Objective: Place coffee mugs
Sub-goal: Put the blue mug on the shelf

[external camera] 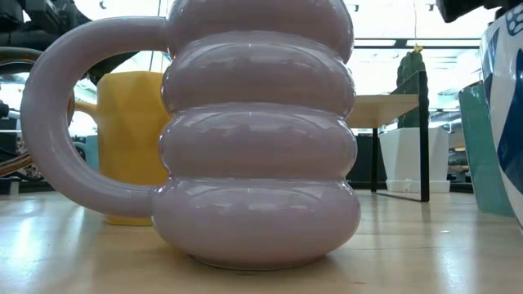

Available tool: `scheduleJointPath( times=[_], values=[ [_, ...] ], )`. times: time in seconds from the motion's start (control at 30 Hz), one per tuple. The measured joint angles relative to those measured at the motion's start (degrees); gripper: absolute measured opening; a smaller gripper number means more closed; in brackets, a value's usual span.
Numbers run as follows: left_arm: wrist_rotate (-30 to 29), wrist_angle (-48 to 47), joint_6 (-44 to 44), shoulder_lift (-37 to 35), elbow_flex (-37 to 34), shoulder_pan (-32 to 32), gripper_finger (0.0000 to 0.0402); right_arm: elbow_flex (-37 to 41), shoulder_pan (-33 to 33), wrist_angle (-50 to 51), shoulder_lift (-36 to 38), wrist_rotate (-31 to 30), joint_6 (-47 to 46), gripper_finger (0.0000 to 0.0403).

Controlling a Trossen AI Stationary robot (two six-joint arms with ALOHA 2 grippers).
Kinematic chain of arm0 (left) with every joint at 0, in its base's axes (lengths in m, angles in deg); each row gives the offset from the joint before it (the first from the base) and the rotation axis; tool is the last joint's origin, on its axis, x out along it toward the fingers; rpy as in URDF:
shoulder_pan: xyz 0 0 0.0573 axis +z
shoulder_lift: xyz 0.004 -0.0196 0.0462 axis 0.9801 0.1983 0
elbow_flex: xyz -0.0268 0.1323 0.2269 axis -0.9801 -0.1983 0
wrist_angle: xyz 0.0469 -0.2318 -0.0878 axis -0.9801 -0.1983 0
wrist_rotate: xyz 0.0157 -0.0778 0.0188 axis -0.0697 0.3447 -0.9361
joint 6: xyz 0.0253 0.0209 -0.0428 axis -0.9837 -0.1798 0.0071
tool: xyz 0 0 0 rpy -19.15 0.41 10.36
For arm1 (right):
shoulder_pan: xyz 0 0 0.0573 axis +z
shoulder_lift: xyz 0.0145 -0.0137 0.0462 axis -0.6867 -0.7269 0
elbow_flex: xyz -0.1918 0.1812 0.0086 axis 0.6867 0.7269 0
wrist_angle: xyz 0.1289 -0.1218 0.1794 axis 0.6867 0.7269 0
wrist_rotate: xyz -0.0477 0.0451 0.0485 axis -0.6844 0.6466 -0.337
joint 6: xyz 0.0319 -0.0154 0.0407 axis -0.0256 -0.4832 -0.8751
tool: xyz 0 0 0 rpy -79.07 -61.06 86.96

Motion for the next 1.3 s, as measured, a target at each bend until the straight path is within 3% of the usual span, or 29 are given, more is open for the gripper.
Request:
scheduleJointPath(
  times=[0.17, 0.33, 0.5, 0.7, 1.07, 1.3],
  values=[
    [0.94, -2.52, 0.04, -0.01, 0.0, 0.0, 0.0155, 0.0, 4.0, -0.8, -1.57, 0.6, -8.76, 0.0139],
    [0.61, -7.68, -1.82, 0.02, 1.41, 0.04, 0.0155, 0.0, 5.86, -2.66, -5.19, 7.35, -15.9, 0.016],
    [0.52, -13.96, -3.74, -0.04, 5.23, 0.07, 0.0155, 0.0, 6.98, -6.73, -10.0, 10.99, -17.59, 0.0203],
    [-0.09, -13.98, -7.72, -0.02, 5.99, 0.07, 0.0155, 0.0, 8.88, -8.17, -14.54, 10.1, -19.04, 0.0238],
    [-2.32, -13.82, -8.4, -0.02, 6.05, 0.07, 0.0155, 0.3, 9.79, -8.27, -18.91, 3.45, -18.01, 0.0221],
    [-2.34, -14.41, -7.88, -0.02, 6.05, 0.07, 0.0155, 0.39, 10.1, -7.98, -19.28, -0.66, -18.01, 0.0185]
  ],
)
